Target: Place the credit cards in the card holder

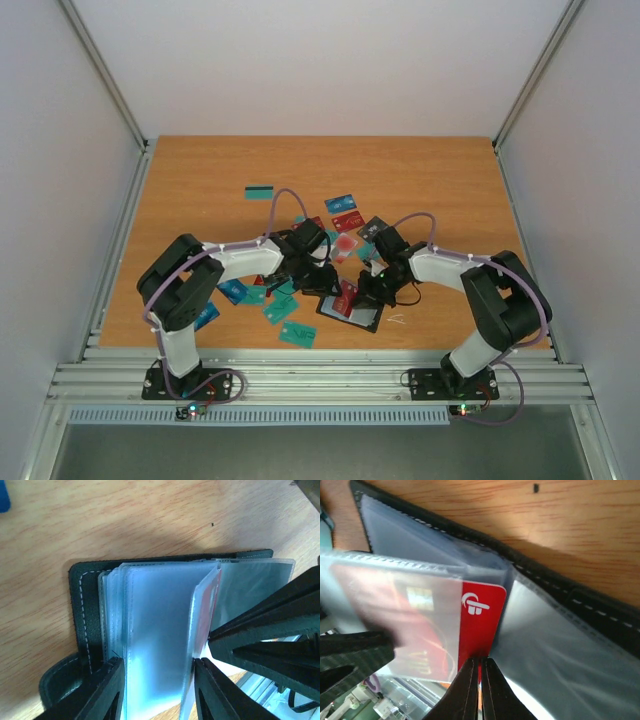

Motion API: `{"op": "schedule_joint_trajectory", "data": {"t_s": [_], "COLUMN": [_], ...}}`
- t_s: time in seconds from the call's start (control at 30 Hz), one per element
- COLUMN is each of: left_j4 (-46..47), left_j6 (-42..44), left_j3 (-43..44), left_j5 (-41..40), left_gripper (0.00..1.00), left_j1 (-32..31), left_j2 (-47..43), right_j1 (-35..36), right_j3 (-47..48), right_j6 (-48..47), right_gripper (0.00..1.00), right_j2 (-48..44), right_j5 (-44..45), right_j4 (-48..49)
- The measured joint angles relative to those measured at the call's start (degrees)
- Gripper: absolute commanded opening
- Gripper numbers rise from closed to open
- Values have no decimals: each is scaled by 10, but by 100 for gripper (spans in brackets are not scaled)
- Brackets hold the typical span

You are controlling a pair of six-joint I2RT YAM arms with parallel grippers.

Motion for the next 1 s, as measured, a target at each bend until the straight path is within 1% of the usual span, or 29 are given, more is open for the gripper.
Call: {"op": "schedule_joint_trajectory", "data": {"t_s": [0.17, 0.47, 0.83, 1.0], "left_j4": [-22, -48, -70, -73], "left_j6": [5, 21, 33, 32], "left_j3": [5, 21, 47, 47], "left_j5": [-10, -24, -39, -42], "left_gripper": [44, 44, 42, 39], "left_j1": [-2, -16, -27, -32], "left_j2": [-10, -22, -31, -20], "right_j1": [0, 0, 0, 0], "right_j3": [0, 0, -4, -5], "right_j6": [-1, -1, 0, -1], "right_gripper": [5, 5, 5, 5], "right_j2": [22, 33, 34, 35], "right_j5": [-2, -18, -24, -28], "right_j4": [11, 26, 37, 41]}}
